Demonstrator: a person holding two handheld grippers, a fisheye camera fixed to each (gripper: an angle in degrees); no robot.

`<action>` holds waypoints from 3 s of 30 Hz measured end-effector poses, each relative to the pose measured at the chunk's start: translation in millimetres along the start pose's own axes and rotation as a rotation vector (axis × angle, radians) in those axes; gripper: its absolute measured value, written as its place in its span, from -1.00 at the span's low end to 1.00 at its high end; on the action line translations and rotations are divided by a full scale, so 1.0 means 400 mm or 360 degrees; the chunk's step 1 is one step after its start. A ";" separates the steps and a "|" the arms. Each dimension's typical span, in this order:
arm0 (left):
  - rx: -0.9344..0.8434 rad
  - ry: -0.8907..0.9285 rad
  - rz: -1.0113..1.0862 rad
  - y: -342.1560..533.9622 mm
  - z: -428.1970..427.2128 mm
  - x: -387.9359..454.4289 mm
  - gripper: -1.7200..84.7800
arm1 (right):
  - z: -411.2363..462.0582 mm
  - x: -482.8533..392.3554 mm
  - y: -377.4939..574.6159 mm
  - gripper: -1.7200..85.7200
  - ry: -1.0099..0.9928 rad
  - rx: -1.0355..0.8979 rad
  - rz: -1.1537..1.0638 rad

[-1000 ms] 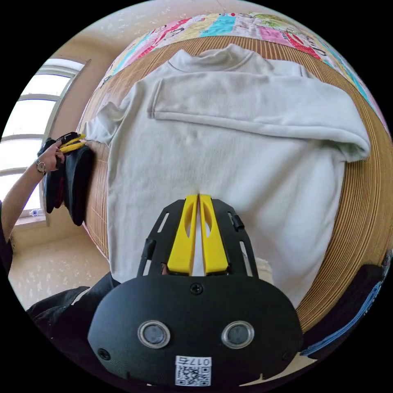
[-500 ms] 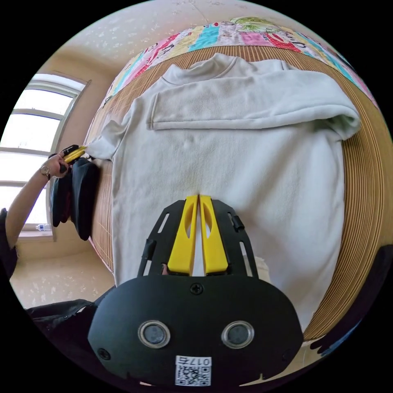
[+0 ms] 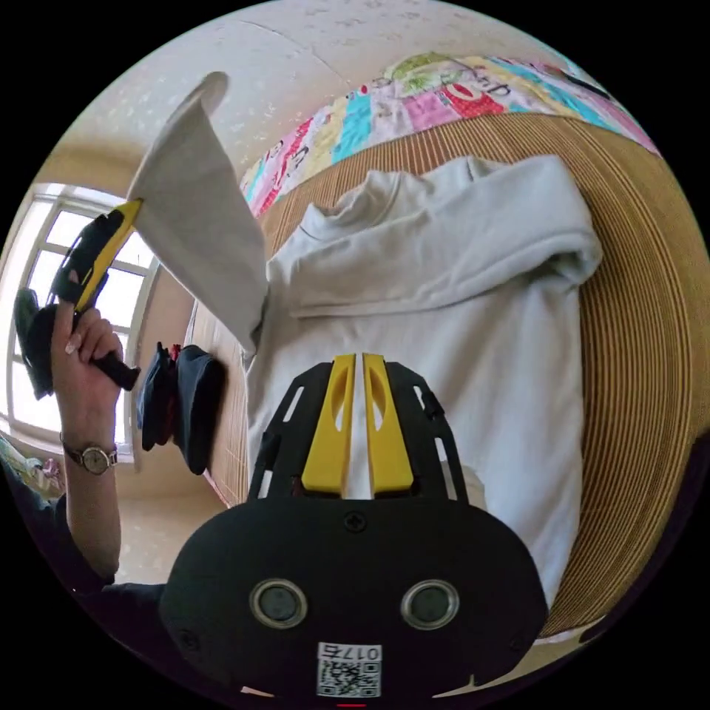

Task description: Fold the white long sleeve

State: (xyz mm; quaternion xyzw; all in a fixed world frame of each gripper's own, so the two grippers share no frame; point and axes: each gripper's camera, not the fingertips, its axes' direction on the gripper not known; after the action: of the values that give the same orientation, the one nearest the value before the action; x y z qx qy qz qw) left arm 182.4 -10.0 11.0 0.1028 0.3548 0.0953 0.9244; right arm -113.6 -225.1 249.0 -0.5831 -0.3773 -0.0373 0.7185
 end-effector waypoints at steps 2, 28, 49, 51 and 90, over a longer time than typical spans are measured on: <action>0.0081 0.0191 -0.0243 0.024 -0.017 -0.128 -0.95 | 0.012 -0.042 -0.064 -0.75 0.0003 -0.0053 -0.0179; 0.0582 0.0129 -0.1104 0.240 -0.236 -0.843 -0.90 | 0.390 -0.242 -0.180 -0.80 -0.0083 -0.0361 -0.0310; -0.0369 0.0254 -0.0363 0.042 0.292 -0.338 -0.76 | 0.006 0.270 0.093 -0.80 0.0092 -0.0211 0.0269; -0.0286 0.0042 -0.0474 0.016 0.252 -0.415 -0.72 | 0.009 0.293 0.098 -0.80 0.0035 -0.0183 0.0355; -0.1261 0.0756 -0.0658 0.253 -0.025 -0.684 -0.88 | -0.185 0.679 0.175 -0.88 -0.0238 -0.0872 0.0462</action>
State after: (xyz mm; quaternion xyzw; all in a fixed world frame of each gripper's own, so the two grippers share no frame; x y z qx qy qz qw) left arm -34.6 20.2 203.8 -0.3529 0.5049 0.0583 0.7856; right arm 151.4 -161.9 348.6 -0.8037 -0.3178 0.0084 0.5030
